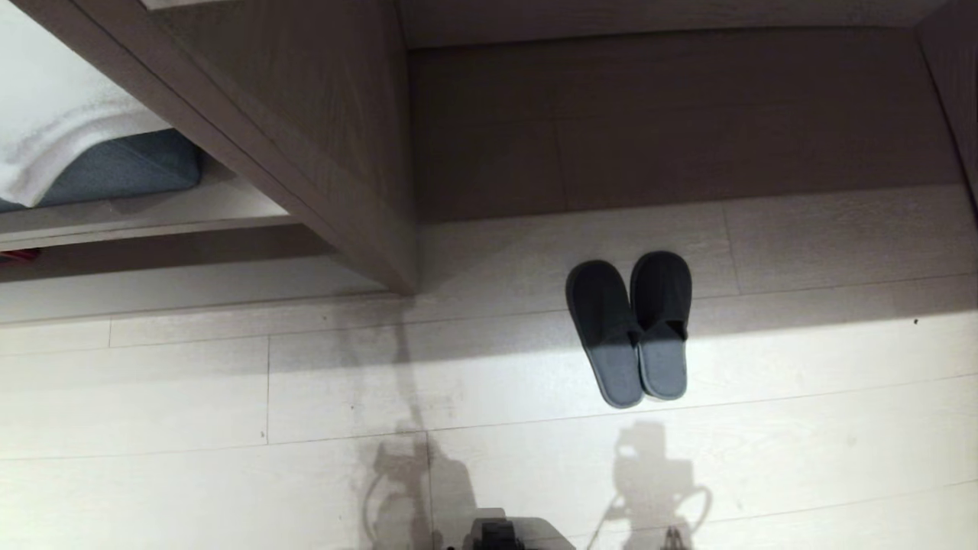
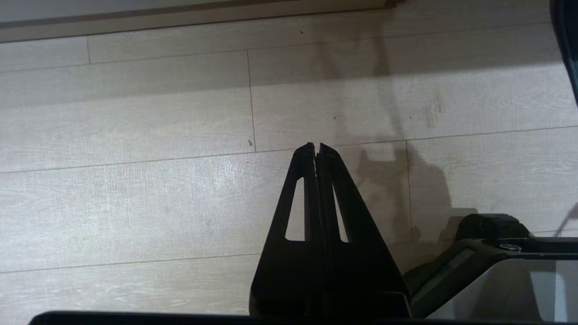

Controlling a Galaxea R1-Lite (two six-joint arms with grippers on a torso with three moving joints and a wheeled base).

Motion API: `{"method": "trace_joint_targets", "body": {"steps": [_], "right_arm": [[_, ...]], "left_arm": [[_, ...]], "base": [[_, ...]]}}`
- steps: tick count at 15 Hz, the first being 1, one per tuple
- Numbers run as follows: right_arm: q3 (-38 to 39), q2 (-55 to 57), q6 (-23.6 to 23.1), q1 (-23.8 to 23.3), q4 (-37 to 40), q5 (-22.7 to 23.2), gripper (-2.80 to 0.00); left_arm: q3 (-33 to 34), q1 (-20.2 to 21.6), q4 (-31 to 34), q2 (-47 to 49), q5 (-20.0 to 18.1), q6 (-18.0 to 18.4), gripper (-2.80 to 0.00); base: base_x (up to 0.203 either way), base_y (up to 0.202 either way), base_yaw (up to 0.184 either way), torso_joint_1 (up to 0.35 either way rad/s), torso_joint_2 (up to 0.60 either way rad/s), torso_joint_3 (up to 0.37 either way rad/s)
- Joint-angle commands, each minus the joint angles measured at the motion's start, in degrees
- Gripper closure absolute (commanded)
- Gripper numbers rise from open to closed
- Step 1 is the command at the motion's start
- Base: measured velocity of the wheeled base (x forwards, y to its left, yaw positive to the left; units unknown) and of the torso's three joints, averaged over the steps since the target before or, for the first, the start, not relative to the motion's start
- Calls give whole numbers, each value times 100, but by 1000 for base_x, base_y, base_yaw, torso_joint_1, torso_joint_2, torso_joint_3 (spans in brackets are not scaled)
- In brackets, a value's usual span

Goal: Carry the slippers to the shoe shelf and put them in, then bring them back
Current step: Pick up the slippers on the floor

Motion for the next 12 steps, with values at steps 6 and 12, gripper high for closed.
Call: {"method": "trace_joint_targets", "body": {"steps": [6,12], "right_arm": [[-2,7,-41,0,2,3,0],[-2,7,-59,0,10,3,0]], "left_arm": [[0,0,0,5,-1,-2,0],[0,0,9,5,-1,6,0]], "base": [[0,0,0,4,4,-199],[0,0,0,3,4,-193]]}}
